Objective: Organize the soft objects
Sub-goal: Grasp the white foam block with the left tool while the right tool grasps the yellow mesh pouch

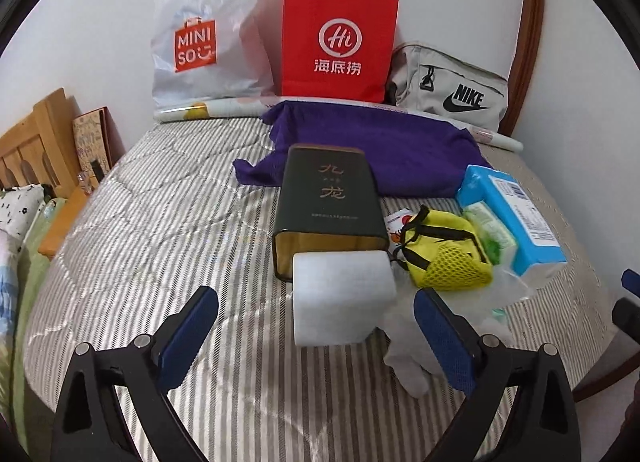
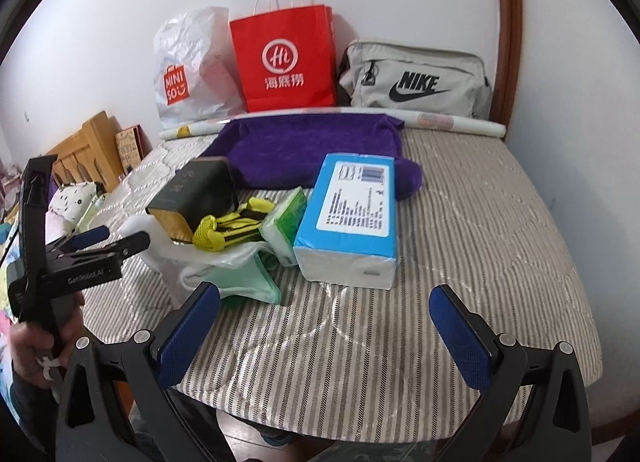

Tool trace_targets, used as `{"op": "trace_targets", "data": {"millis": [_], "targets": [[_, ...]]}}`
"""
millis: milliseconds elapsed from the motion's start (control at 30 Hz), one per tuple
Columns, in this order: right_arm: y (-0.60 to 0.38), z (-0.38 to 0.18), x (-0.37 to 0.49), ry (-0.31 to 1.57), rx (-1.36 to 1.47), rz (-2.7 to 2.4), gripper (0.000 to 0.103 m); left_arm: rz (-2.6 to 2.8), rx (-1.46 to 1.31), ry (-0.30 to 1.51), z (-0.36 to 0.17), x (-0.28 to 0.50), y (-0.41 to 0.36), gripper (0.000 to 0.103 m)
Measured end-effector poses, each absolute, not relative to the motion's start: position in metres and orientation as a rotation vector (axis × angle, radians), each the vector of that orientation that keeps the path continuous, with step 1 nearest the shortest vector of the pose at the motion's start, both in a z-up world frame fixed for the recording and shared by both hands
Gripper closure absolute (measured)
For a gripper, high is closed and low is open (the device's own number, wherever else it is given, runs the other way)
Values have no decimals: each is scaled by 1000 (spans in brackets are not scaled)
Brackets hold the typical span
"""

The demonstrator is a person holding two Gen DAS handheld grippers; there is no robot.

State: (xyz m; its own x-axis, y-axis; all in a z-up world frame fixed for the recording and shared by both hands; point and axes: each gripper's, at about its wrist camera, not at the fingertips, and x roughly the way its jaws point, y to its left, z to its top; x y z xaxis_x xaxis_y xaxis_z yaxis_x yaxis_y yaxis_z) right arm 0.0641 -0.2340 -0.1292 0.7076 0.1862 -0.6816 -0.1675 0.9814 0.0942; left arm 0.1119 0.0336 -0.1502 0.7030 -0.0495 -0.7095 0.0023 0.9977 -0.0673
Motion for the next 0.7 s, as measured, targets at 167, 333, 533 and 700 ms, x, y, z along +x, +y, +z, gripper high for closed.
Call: {"op": "trace_targets", "data": {"millis": [167, 333, 533, 700], "targets": [[-226, -142, 75, 787, 24, 230, 0, -26, -46, 803, -164, 128, 31, 31], [-212, -146, 82, 795, 36, 301, 0, -67, -69, 784, -162, 128, 35, 55], [-194, -141, 97, 782, 14, 321, 1, -54, -39, 782, -153, 125, 44, 55], [-180, -135, 118, 775, -10, 334, 3, -42, -71, 802, -153, 129, 59, 55]]}}
